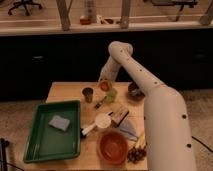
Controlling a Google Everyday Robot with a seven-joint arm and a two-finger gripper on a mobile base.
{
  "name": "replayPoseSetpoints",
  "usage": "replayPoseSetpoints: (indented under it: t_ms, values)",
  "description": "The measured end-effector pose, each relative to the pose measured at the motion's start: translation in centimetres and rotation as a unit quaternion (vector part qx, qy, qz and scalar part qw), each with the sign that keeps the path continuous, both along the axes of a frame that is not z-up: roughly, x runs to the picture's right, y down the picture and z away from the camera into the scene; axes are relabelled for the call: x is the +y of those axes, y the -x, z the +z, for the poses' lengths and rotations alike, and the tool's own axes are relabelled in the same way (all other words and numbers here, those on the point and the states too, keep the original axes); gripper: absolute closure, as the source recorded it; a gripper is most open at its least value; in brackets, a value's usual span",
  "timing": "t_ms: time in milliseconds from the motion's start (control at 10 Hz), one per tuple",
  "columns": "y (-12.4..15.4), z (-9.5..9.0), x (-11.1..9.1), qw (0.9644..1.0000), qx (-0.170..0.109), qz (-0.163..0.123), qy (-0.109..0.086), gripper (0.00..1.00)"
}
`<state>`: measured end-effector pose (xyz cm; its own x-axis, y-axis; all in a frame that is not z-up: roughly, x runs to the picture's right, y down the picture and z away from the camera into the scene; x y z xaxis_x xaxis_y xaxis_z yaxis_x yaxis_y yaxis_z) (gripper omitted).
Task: Place apple in metal cup
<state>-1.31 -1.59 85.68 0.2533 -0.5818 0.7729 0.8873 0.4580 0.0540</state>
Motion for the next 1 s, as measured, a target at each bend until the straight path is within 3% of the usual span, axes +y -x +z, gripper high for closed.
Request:
replayPoseSetpoints:
  t_ms: [1000]
  values:
    - [6.5, -2.0, 0.7, 0.9942, -0.063, -0.085, -0.015, 1.00]
